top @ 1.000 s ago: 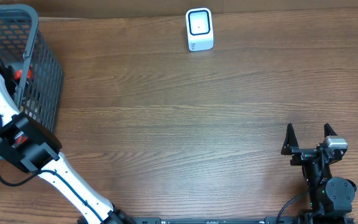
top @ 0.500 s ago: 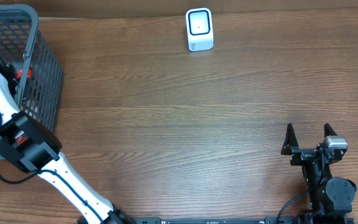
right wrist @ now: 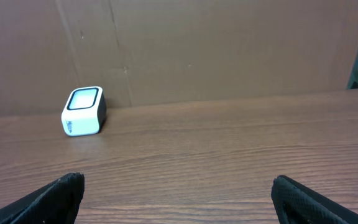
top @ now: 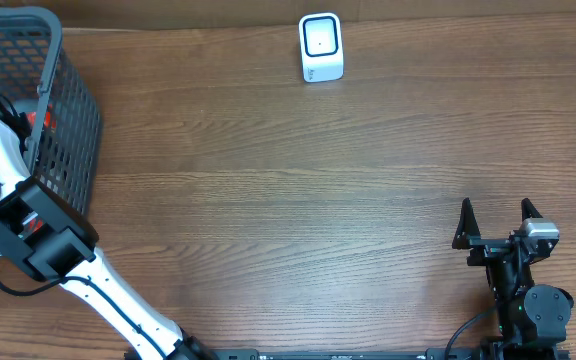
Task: Scan the item barcode
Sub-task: 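Grasp the spaghetti bolognese package in the basket with the left gripper, then lift the package out of the basket toward the table center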
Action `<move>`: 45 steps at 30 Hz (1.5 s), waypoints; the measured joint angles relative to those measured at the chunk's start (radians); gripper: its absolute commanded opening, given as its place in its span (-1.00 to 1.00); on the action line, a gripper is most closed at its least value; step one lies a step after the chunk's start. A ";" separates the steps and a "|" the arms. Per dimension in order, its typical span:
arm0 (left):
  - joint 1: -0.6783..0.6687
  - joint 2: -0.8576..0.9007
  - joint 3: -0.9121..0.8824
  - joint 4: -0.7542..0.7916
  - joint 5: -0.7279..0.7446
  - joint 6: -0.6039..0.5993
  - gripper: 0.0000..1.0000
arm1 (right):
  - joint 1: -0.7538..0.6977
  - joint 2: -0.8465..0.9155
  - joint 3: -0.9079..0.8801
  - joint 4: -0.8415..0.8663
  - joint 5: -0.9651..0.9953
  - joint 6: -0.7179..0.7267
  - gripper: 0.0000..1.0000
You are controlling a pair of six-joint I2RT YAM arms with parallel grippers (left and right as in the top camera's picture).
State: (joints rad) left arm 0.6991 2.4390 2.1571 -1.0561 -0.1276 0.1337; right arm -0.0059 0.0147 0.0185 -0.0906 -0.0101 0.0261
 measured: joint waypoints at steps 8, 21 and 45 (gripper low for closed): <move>0.001 -0.031 -0.002 -0.013 -0.006 0.008 -0.92 | 0.000 0.000 0.000 0.001 0.000 -0.001 1.00; -0.034 -0.015 0.439 -0.288 0.005 -0.089 -0.92 | 0.000 0.000 0.000 0.001 0.000 0.000 1.00; -0.220 -0.787 0.646 -0.638 0.614 -0.340 -0.92 | 0.000 0.000 0.000 0.001 0.000 0.000 1.00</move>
State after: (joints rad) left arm 0.4789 1.6520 2.8029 -1.6939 0.4862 -0.2058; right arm -0.0059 0.0151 0.0185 -0.0895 -0.0101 0.0261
